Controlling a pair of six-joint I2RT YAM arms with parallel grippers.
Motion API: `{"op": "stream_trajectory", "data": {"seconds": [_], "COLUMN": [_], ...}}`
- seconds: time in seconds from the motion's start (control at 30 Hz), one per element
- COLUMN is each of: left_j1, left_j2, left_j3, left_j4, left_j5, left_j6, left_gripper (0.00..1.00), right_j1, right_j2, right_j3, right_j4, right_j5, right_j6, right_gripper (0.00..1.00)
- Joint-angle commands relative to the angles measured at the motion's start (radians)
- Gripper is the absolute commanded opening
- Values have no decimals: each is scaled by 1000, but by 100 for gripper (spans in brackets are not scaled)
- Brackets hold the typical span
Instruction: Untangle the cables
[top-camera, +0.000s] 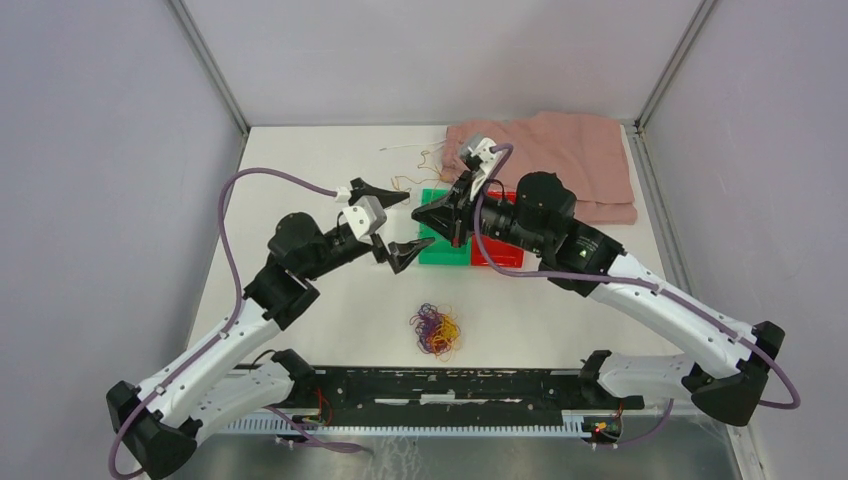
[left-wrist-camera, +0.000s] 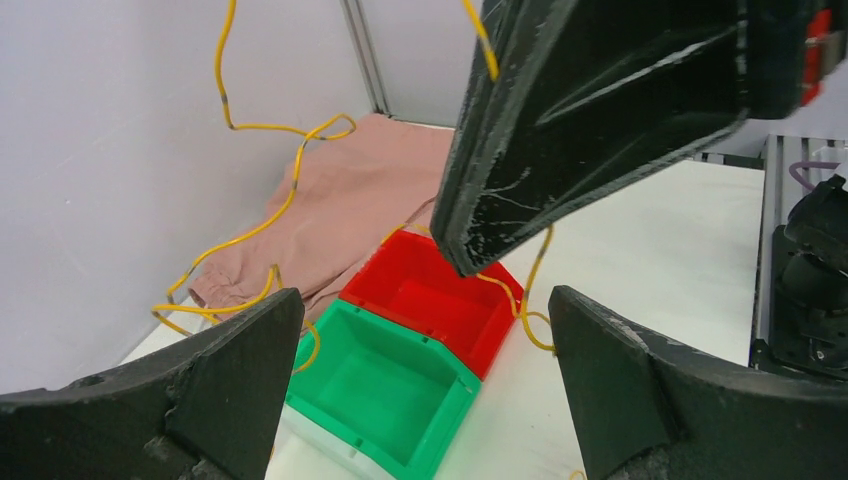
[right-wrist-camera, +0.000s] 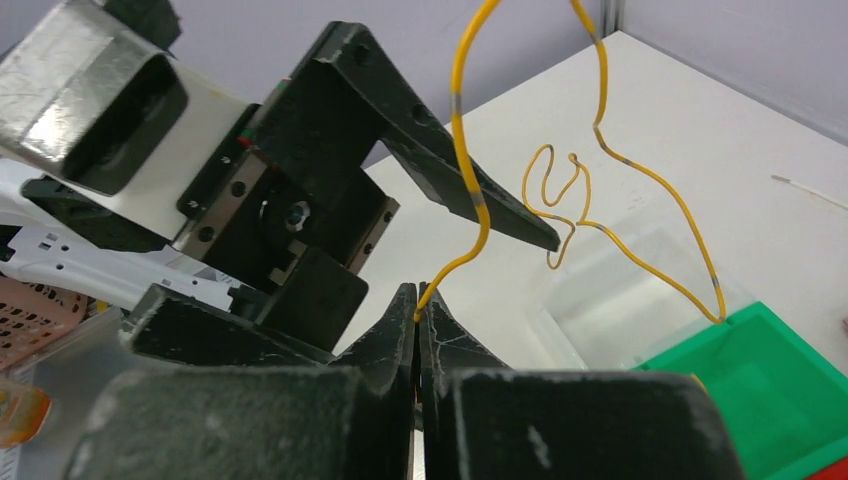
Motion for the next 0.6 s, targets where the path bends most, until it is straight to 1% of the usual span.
{"op": "stream_trajectory", "data": {"seconds": [0.0, 0.07, 0.27, 0.4, 0.43, 0.47, 0.5, 0.57], "left_j1": [-6, -6, -6, -6, -6, -6, -6, -6], "left_j2": [1, 0, -17, -36, -37, -36, -34, -31], "left_j3": [42, 45, 35, 22, 22, 29, 38, 53], "left_j4": [64, 65, 95, 94, 90, 70, 44, 16], "left_j5": [-10, -7, -93, -116, -93, -68, -15, 36], "left_j6": [-36, -11, 47, 88, 109, 126, 152, 170], "left_gripper": [99, 99, 99, 100, 92, 80, 64, 31], "right_j1": [38, 53, 103, 126, 129, 134, 138, 141], "right_j2": [-5, -5, -10, -26, -28, -28, -27, -27], "right_j3": [-6, -10, -23, -47, -51, -56, -56, -62], "right_j4": [86, 92, 114, 147, 154, 161, 164, 168], "right_j5": [58, 68, 87, 106, 107, 107, 108, 115], "right_j6": [-28, -35, -50, -43, -37, -29, -19, 2], "right_gripper": [1, 1, 1, 1, 1, 1, 4, 10]}}
